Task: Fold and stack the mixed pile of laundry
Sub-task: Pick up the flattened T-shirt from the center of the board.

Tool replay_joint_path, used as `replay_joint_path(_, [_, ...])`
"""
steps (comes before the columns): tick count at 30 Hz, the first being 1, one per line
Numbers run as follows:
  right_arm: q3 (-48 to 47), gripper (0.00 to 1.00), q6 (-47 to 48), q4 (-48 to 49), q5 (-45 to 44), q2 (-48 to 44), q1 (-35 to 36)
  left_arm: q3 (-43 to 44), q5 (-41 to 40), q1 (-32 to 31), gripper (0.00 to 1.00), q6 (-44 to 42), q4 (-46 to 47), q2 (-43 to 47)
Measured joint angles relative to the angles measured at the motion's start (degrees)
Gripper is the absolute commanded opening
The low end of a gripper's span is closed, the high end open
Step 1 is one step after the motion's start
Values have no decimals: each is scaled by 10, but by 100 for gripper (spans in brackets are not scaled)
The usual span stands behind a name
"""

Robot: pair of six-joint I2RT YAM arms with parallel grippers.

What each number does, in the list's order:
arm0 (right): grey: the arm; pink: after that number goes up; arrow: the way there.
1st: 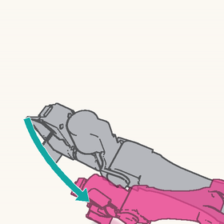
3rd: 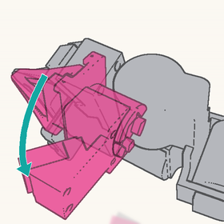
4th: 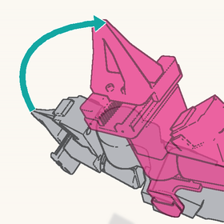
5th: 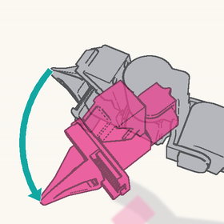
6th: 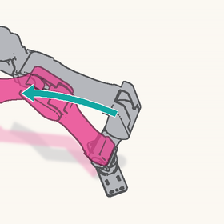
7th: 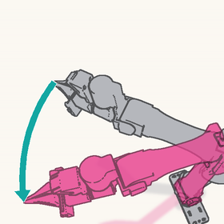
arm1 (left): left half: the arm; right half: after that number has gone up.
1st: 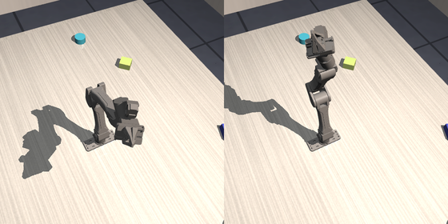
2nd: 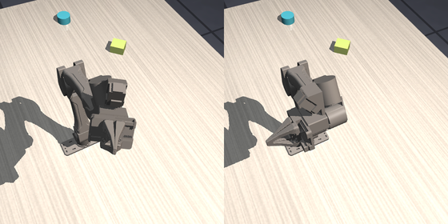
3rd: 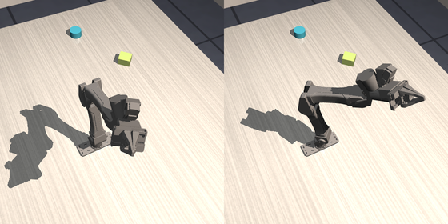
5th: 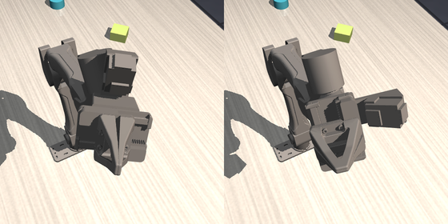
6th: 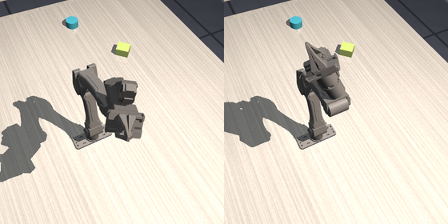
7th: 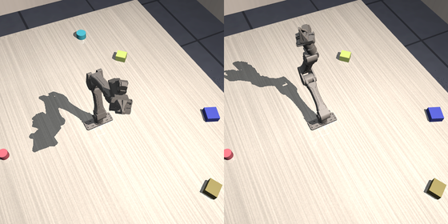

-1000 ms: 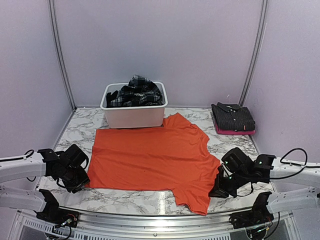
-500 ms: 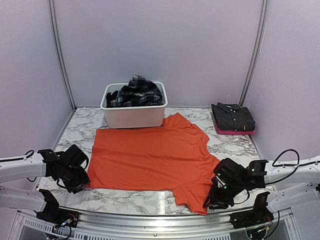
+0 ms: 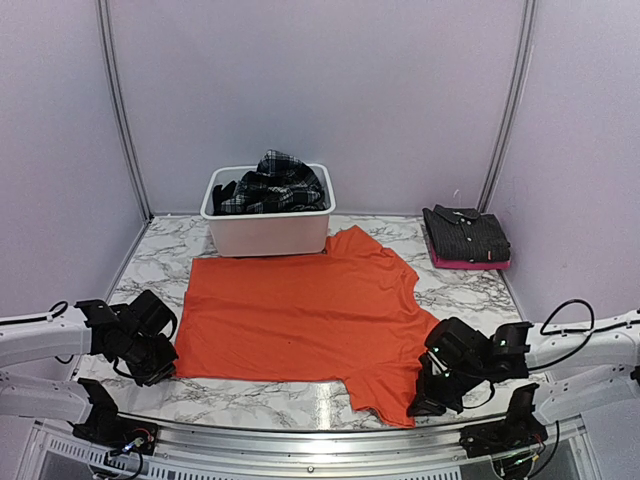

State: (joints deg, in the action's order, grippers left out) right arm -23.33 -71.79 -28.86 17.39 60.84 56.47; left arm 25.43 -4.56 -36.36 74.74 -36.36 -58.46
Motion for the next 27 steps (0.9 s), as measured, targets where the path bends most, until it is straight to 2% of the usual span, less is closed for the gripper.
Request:
replay_joint_path(1, [0,0,0,-4,-1,-5,1,0,2,0,0,-3,1,0])
replay_joint_path(7, [-4,0,0,-17,-7,-34,22,0,18,0,0,-2,1,16])
replay_joint_path(16, [-39,0,-32,-34,-28,-68,87,3,28,0,0,13,-43,90])
replay_joint_path(27, [-121,0,-76,-112,-92,-139,99,78,14,0,0,17,-108,104])
